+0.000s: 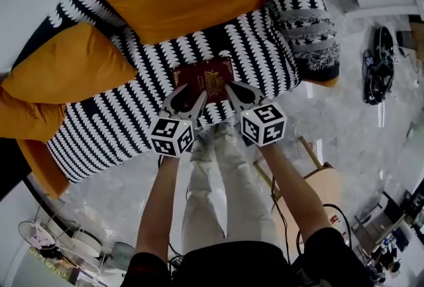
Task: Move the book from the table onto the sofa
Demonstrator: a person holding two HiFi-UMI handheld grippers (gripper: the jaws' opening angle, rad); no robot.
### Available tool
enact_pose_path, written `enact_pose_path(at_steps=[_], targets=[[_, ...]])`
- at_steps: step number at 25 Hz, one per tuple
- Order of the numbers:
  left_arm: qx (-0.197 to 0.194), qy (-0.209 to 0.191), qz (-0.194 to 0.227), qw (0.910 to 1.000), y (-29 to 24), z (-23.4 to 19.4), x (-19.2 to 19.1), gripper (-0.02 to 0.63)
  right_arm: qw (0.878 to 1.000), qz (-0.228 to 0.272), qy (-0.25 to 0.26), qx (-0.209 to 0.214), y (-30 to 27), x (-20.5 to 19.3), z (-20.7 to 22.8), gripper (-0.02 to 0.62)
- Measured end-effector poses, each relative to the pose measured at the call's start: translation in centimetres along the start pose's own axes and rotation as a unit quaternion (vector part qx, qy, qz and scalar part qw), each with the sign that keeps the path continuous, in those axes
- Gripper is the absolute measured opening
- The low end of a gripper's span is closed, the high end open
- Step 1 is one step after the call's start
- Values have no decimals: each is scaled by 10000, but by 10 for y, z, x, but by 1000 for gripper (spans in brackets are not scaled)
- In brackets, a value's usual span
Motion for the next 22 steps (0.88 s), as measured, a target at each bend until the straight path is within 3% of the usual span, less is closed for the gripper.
enact_pose_path(at_steps=[3,11,22], targets=[[-32,-183,90,9998,12,12,17,137,10000,66,66,10,13,12,-9,17],[-76,-195,286,9994,42,29,51,69,9996,191,214,28,44,37,-31,17],[-110,-376,553,9977,92,64,100,18,9978,577,313,28,88,74,-68,17]])
Point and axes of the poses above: the fingertips, and each gripper's own axes: y backward along the fingers, z to its right, x out of its top, the point moved 9 cm from there along y, backward along the fingers, and after that the axes turned 7 degrees about -z, right-handed, at the moved point
